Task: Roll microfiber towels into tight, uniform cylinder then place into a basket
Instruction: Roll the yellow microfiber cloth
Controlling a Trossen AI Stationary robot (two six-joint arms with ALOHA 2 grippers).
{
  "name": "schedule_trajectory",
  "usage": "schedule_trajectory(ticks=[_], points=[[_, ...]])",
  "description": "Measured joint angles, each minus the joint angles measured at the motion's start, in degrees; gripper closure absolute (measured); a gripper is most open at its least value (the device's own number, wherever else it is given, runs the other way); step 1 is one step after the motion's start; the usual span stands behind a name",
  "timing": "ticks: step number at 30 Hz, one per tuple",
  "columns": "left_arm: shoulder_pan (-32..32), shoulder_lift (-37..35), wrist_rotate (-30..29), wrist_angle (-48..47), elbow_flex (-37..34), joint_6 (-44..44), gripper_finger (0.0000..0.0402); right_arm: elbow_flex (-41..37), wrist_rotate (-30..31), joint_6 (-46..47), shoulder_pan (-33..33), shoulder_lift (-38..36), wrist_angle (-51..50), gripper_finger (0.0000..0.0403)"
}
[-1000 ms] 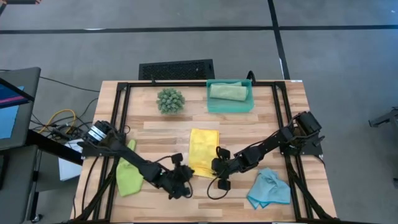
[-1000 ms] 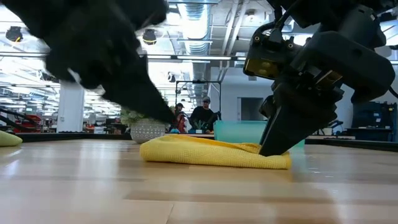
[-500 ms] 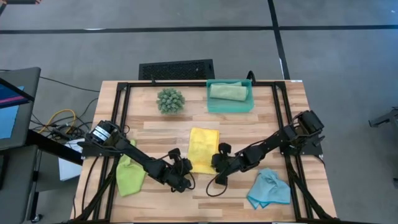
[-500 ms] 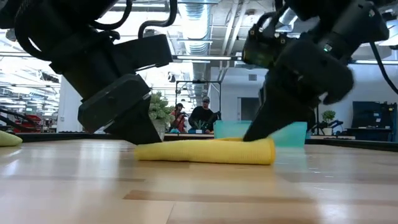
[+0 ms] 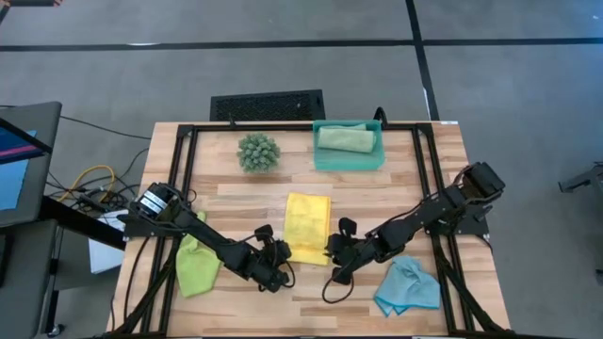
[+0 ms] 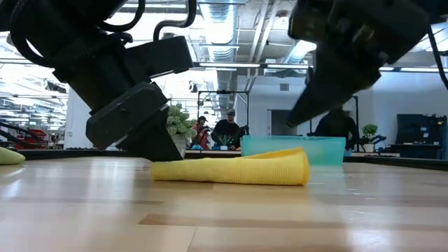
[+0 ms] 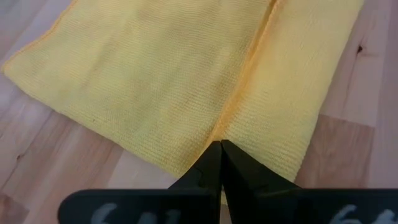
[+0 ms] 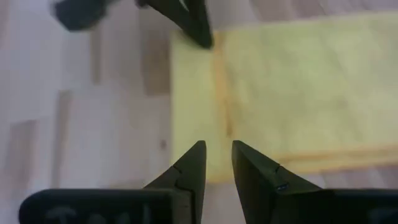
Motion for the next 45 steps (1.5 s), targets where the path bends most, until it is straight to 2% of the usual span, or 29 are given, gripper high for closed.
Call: schedule_trajectory(ticks=[4,10,15,20,25,30,34,36,38,45], points=[[0.0,0.0,0.0,0.3,0.0,0.0,0.0401,0.1,-0.7,-2.6,-0.3,4.5,7.1,0.0307],[-0.4,0.0,-0.2,0.4,0.0,0.8,0.0401,0.0,-1.2,-1.0,-3.2,7.7,6.5,0.0349],[-1.6,-1.8,-3.2,0.0,0.5,1.2,0.0401,0.0,-6.0,-1.0,-3.7,9.2,6.8,0.039],[-3.2,-3.2,-5.3,-0.3,3.2,3.5,0.0401,0.1,-6.3,-1.2,-3.7,9.2,6.4,0.0388],[-2.4,-3.0,-1.3,5.1,2.1,7.4,0.0401,0.1,-6.3,-2.1,-3.3,9.2,6.7,0.0375],[-0.6,-2.9,0.4,4.7,-1.1,4.9,0.0401,0.1,-6.2,-4.8,-3.2,9.2,6.8,0.0386],[0.2,-2.9,6.1,5.7,-3.8,3.1,0.0401,0.1,-6.1,-7.5,-3.2,9.2,6.8,0.0389],[0.2,-2.9,7.6,6.0,-4.5,1.6,0.0401,0.1,-5.2,-8.1,-3.3,9.2,6.8,0.0386],[0.2,-2.9,8.9,5.5,-4.6,-0.1,0.0401,0.1,-1.8,-8.2,-3.3,9.2,6.8,0.0381],[-1.3,-2.9,9.0,5.9,-4.2,-1.2,0.0401,0.0,8.8,-10.3,-1.3,7.3,6.5,0.0383]])
